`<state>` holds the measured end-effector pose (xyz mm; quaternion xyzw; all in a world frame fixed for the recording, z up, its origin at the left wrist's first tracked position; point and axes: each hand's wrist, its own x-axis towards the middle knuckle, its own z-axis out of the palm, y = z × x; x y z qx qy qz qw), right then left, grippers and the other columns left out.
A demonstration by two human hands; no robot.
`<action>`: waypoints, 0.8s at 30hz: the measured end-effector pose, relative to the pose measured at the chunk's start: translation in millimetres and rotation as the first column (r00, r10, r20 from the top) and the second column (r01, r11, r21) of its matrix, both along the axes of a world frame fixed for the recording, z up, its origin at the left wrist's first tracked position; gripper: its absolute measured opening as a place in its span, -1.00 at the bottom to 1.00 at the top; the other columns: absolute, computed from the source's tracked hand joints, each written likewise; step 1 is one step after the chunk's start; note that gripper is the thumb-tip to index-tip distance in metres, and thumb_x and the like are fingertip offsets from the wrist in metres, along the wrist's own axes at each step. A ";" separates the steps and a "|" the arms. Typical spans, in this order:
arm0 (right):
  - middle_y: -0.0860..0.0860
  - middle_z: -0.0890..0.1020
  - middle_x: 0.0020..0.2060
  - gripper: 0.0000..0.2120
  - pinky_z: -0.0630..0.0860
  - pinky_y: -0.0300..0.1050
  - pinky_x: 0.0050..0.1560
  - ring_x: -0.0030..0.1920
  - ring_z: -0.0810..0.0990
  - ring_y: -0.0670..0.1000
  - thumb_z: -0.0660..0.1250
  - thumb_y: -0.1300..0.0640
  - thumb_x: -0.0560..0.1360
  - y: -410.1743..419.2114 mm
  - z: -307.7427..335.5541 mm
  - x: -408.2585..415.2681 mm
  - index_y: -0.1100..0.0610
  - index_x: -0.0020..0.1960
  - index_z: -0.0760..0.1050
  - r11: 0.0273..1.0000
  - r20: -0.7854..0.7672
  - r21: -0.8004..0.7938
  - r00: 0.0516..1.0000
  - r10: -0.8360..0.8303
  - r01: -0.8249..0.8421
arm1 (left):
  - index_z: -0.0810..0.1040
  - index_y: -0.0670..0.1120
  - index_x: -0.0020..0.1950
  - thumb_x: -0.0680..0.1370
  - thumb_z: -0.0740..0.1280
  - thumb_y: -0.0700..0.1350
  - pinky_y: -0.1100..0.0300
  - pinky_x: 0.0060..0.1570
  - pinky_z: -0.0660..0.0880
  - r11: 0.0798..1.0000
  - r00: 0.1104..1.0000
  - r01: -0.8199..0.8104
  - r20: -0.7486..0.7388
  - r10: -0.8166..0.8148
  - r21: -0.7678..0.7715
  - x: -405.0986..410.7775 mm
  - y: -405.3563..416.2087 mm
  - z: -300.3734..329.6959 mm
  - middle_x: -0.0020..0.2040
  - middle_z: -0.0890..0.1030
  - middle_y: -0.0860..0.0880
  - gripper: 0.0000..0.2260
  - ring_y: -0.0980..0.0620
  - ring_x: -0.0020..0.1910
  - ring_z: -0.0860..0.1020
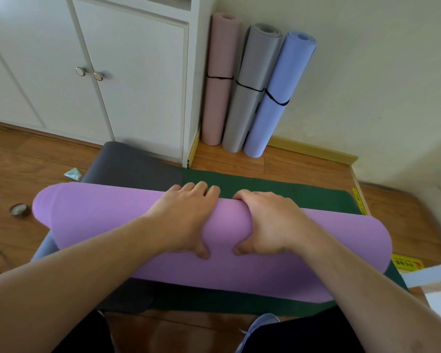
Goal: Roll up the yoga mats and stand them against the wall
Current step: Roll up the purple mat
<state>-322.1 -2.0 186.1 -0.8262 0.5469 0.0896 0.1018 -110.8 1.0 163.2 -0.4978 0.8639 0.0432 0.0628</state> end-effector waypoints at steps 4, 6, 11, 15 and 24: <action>-0.08 0.43 0.44 0.17 0.49 0.06 0.34 0.39 0.47 0.06 0.63 -0.37 0.20 1.9 -0.2 0.3 -0.12 0.61 0.08 1.000 0.008 0.012 1.000 0.014 -0.014 | 0.34 0.08 0.31 0.21 0.56 0.34 0.04 0.02 0.53 0.998 0.992 -0.051 -0.112 0.054 0.028 3.1 -5.2 4.4 0.12 0.55 0.12 -0.20 0.01 0.04 0.57; -0.04 0.41 0.41 0.20 0.43 0.05 0.38 0.39 0.43 0.08 0.65 -0.38 0.16 2.0 -2.1 -0.2 -0.07 0.59 0.11 0.998 -0.067 -0.025 0.996 0.063 -0.065 | 0.34 0.12 0.28 0.20 0.54 0.37 0.06 -0.10 0.52 0.993 0.986 -0.080 -0.138 0.091 0.087 6.3 -6.1 7.9 0.06 0.55 0.14 -0.22 0.03 -0.03 0.56; -0.12 0.54 0.15 -0.10 0.56 0.04 0.07 0.14 0.57 0.04 0.60 -0.39 0.16 1.3 -4.2 3.3 -0.13 0.35 0.31 0.996 -0.069 -0.049 0.995 0.068 -0.072 | 0.36 0.14 0.33 0.22 0.50 0.42 0.06 0.03 0.52 0.987 0.992 -0.057 -0.107 0.074 0.150 8.4 -3.5 10.3 0.09 0.52 0.16 -0.21 0.04 0.06 0.54; -0.20 0.58 0.16 -0.13 0.58 0.06 0.08 0.14 0.57 0.00 0.58 -0.40 0.15 -1.2 2.3 -2.1 -0.18 0.35 0.35 1.000 0.015 -0.025 1.000 -0.003 0.004 | 0.24 0.06 0.53 0.18 0.53 0.48 -0.02 0.32 0.45 1.000 1.000 -0.005 -0.005 0.005 0.031 3.6 0.2 4.2 0.30 0.40 0.05 0.05 -0.03 0.26 0.45; -0.06 0.40 0.43 0.13 0.42 0.04 0.40 0.41 0.42 0.07 0.58 -0.42 0.22 5.0 1.1 0.6 -0.06 0.60 0.12 0.994 -0.030 -0.086 0.997 0.067 -0.069 | 0.41 0.10 0.26 0.19 0.51 0.36 0.03 -0.02 0.56 0.993 0.991 -0.090 -0.092 0.096 0.070 11.7 -9.7 13.8 0.06 0.56 0.13 -0.26 0.02 -0.01 0.57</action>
